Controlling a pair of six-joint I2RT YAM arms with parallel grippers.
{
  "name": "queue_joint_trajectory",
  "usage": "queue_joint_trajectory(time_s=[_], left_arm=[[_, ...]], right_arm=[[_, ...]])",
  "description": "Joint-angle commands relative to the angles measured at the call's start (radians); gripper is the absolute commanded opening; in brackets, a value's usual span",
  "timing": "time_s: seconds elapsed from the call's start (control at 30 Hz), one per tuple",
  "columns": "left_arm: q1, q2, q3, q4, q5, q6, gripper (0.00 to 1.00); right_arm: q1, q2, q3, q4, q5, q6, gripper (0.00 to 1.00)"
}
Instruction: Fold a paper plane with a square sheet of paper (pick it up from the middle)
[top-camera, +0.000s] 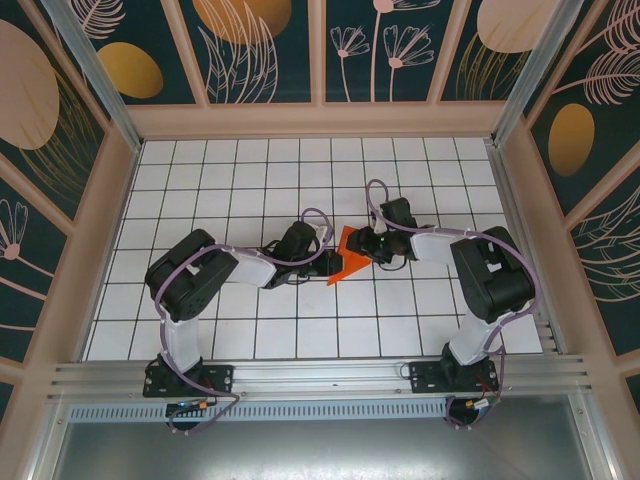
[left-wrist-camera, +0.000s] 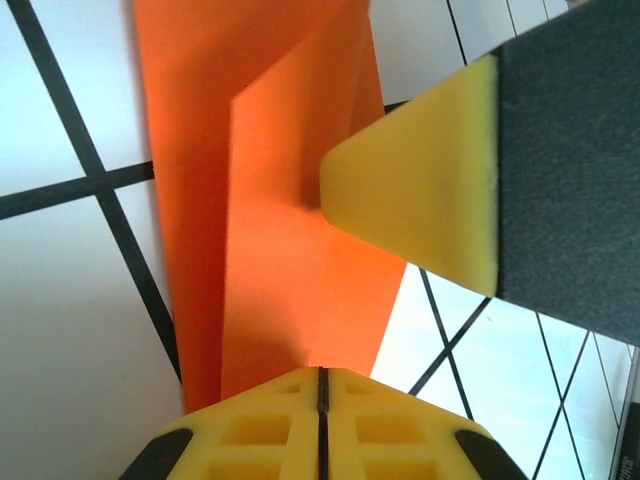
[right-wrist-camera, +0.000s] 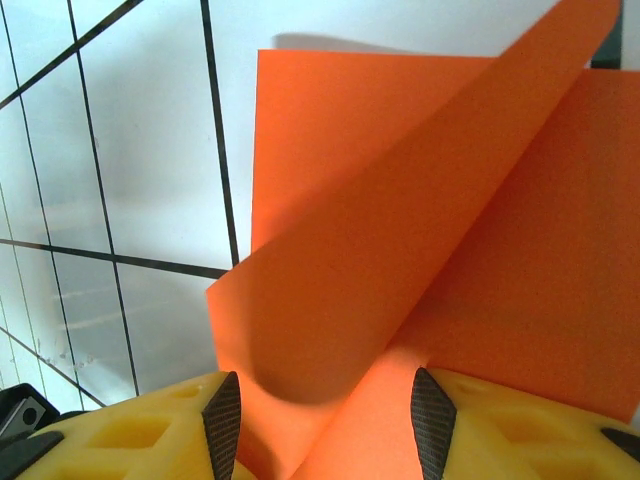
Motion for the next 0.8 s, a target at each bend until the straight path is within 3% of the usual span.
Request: queue_joint_trajectory(time_s=[0.0,0.53,0.77], left_arm=[[-0.002,0.016,0.023,-0.030,-0.022,-0.005,0.10],[-0.001,0.018,0.022,-0.051,-0.027,-0.002,0.06],[0.001,-0.047,0.017,-0.032,-0.044,-0.007,0.09]], right_arm=[[-0.003,0.070,-0.017,-0.082,0.084,-0.023,0.53],[0.023,0.150,0.042,-0.200,0.217,-0.012,0.46],[0.040,0.188,0.070,-0.253,0.277,-0.013,0.46]])
